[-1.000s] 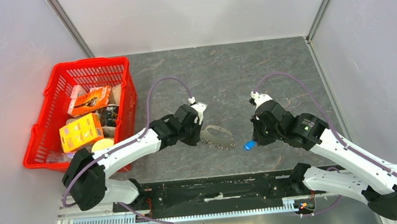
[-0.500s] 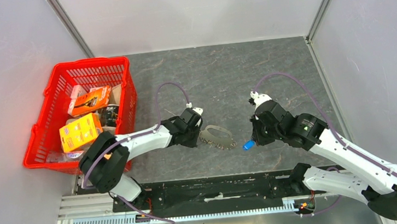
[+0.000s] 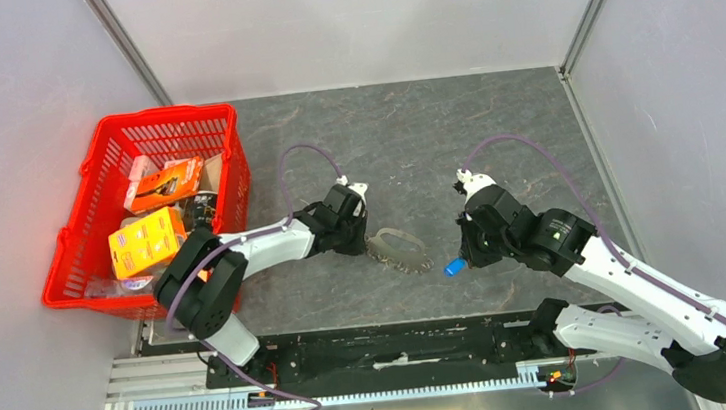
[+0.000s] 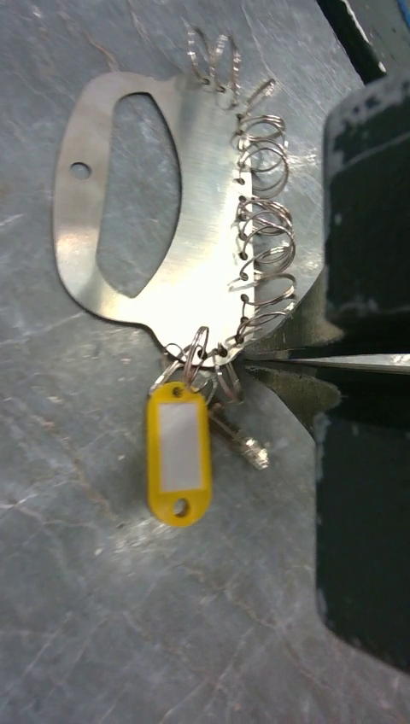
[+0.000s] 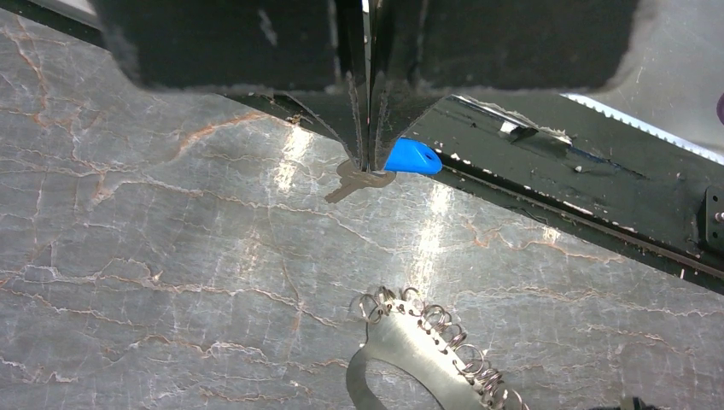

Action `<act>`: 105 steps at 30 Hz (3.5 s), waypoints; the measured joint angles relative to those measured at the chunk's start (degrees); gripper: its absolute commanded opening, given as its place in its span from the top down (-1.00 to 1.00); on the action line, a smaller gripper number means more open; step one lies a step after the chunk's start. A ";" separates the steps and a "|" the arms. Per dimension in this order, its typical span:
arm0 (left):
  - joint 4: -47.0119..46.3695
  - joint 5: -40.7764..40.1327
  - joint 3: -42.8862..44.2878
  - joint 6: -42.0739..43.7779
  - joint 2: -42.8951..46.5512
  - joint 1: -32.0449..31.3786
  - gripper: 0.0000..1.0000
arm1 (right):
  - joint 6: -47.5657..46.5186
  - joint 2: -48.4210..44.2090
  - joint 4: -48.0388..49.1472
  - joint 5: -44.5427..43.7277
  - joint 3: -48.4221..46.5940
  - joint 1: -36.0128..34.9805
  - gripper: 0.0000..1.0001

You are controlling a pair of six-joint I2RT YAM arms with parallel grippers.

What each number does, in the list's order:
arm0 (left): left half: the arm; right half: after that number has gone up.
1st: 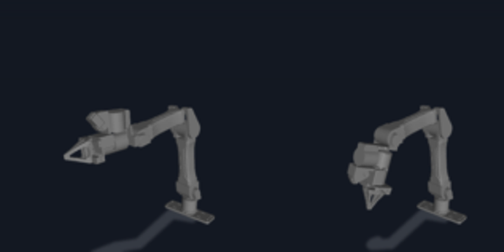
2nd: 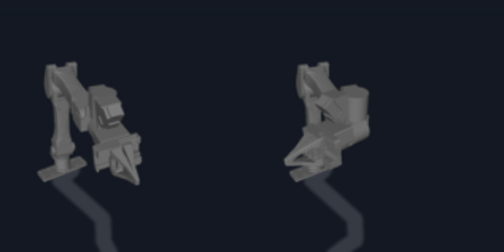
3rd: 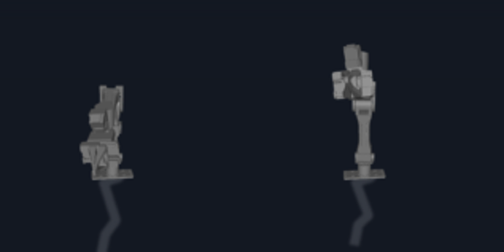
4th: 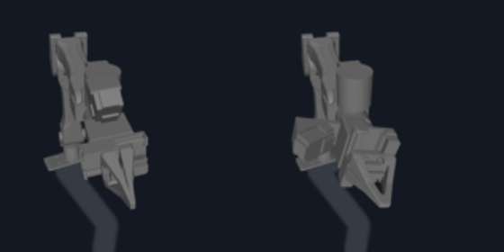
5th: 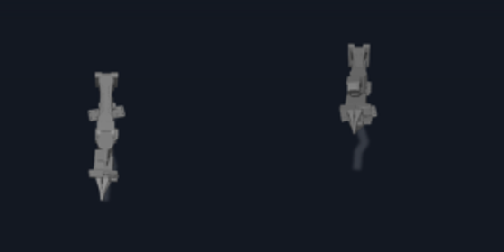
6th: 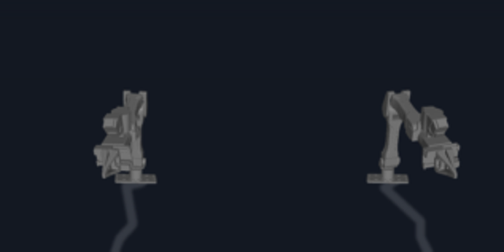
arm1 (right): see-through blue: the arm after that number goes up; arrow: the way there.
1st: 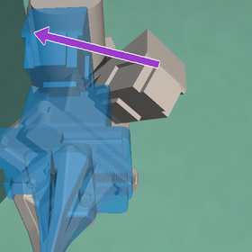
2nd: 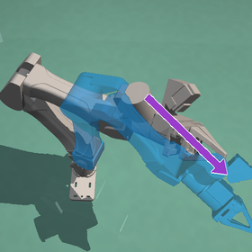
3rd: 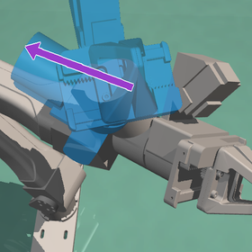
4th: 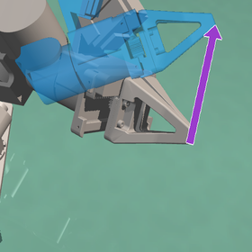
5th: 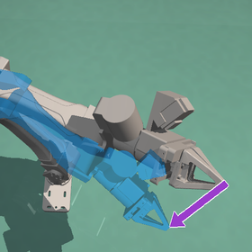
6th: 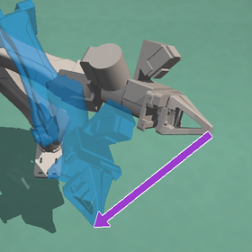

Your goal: Put the keys on the keyring

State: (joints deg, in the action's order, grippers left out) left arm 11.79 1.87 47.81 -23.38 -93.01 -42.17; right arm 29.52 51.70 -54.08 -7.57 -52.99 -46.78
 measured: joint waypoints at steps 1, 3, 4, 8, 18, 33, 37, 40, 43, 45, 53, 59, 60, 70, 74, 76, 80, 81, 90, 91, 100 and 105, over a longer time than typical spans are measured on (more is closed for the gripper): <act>-0.46 0.70 0.42 -0.02 -0.55 0.61 0.87 | 0.00 0.00 0.07 0.00 0.04 0.00 1.00; -1.27 1.79 1.64 -0.02 -1.97 1.51 0.88 | 0.00 0.00 0.13 0.00 0.11 0.00 1.00; -1.40 1.95 2.47 0.00 -2.78 1.68 0.88 | 0.00 0.00 0.20 0.00 0.11 0.00 1.00; -1.70 3.23 6.19 0.00 -6.16 1.95 0.89 | -0.02 0.02 0.48 -0.02 0.20 0.00 1.00; -3.72 9.29 14.80 0.00 -14.36 1.92 0.91 | -0.02 0.00 0.55 -0.02 1.01 0.00 1.00; -0.44 15.19 30.67 2.01 -22.51 1.79 0.90 | 0.00 0.00 0.94 -0.02 1.11 0.00 1.00; 2.08 14.49 34.14 4.66 -21.77 1.81 0.88 | -0.02 0.02 1.18 -0.02 1.20 0.00 1.00; 4.74 12.68 33.40 5.92 -18.40 1.92 0.82 | -0.02 0.31 1.55 0.00 1.22 0.00 1.00; 6.45 10.27 31.41 6.73 -13.46 1.97 0.69 | -0.02 0.83 2.05 0.02 1.22 0.00 1.00; 6.99 9.46 29.97 7.13 -10.47 1.99 0.58 | -0.02 1.11 2.49 0.04 1.22 0.00 1.00; 7.13 9.66 21.68 8.26 -6.05 2.03 0.21 | -0.02 1.36 3.41 0.17 1.22 0.00 1.00; 5.53 13.57 18.86 10.10 -8.09 2.08 -0.03 | -0.02 1.60 3.56 0.22 1.27 0.00 1.00; 5.11 13.94 18.88 10.54 -8.44 2.08 -0.06 | -0.02 1.60 3.58 0.22 1.29 0.00 1.00; 1.49 15.82 20.81 14.58 -11.98 2.08 -0.16 | -0.04 0.79 3.63 0.22 1.99 0.00 1.00; -0.81 15.80 20.83 16.26 -12.98 2.08 -0.15 | -0.04 0.50 3.69 0.24 2.38 0.00 0.99; -1.70 15.82 20.83 17.51 -13.46 2.08 -0.13 | -0.04 0.35 3.69 0.26 2.64 0.00 0.99; -3.21 16.28 20.83 19.76 -13.90 2.08 -0.12 | -0.07 0.26 3.72 0.28 2.75 0.00 0.99; -3.65 16.37 20.83 20.46 -14.01 2.08 -0.12 | -0.11 0.26 3.72 0.31 2.75 0.00 0.99; -5.38 17.38 21.46 26.03 -14.58 1.79 0.04 | -0.20 0.31 3.89 0.50 2.93 0.00 0.99; -5.60 17.53 21.66 26.38 -14.84 1.79 0.05 | -0.20 0.35 3.89 0.50 2.93 0.00 0.99; -6.38 17.99 23.12 29.70 -17.75 1.53 0.16 | -0.20 0.39 3.89 0.72 2.95 0.00 0.99; -7.76 17.97 23.06 31.50 -17.90 1.42 0.17 | -0.20 0.39 3.89 1.01 2.95 0.00 0.99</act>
State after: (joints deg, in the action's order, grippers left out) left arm 4.03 19.84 70.87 8.12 -110.91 -40.75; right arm 29.32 52.10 -50.19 -6.57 -50.04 -46.78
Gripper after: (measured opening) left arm 0.419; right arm 0.007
